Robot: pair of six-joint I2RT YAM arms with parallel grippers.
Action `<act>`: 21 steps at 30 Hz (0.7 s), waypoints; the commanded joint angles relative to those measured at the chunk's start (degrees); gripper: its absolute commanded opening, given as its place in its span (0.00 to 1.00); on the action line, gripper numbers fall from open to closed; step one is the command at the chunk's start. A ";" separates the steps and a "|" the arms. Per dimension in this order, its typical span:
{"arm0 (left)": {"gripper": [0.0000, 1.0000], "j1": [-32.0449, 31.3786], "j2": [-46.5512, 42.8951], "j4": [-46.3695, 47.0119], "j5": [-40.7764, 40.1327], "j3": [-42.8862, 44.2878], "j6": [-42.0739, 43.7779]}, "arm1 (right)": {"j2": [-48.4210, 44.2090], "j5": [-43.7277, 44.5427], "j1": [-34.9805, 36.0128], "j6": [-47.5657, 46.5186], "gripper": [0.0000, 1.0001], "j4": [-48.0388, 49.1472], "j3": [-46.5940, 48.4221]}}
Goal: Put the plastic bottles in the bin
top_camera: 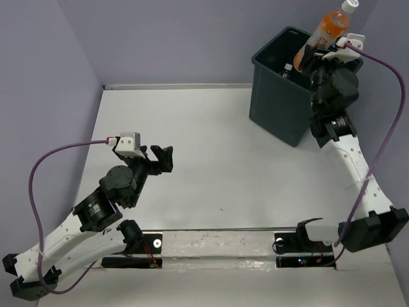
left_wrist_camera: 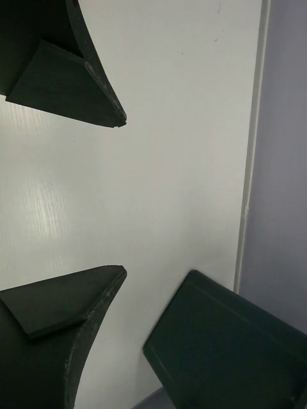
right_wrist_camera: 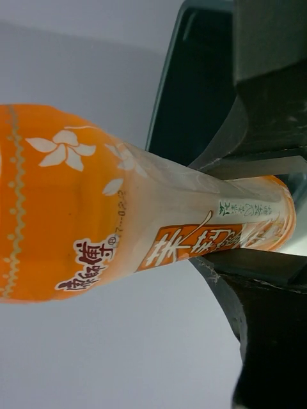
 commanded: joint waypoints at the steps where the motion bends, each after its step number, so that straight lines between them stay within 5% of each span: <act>1: 0.99 1.13 1.07 1.73 1.36 0.16 2.34 | 7.95 9.48 -3.95 -10.00 0.09 7.52 2.97; 2: 0.99 1.13 1.77 1.46 2.15 0.34 2.26 | 9.27 9.39 -4.48 -10.43 0.09 7.52 4.37; 4: 0.99 1.13 1.78 1.46 3.30 0.69 2.52 | 12.44 8.95 -5.10 -12.36 0.29 7.52 4.99; 5: 0.99 1.04 1.52 1.64 3.82 0.61 2.69 | 13.49 8.86 -5.10 -13.24 0.46 7.52 5.17; 6: 0.99 1.04 1.25 2.07 5.05 0.26 2.78 | 15.07 10.60 -5.10 -14.38 0.78 6.30 6.39; 8: 0.99 1.13 0.72 2.25 6.72 0.08 2.78 | 15.61 12.71 -5.10 -13.96 0.96 3.40 8.41; 17: 0.99 1.21 -0.51 2.78 9.37 0.25 3.49 | 5.16 0.62 -5.10 2.20 1.00 -6.45 11.50; 21: 0.99 1.13 -1.47 3.13 9.28 -0.01 3.57 | -0.90 -12.96 -5.10 10.81 1.00 -9.79 8.09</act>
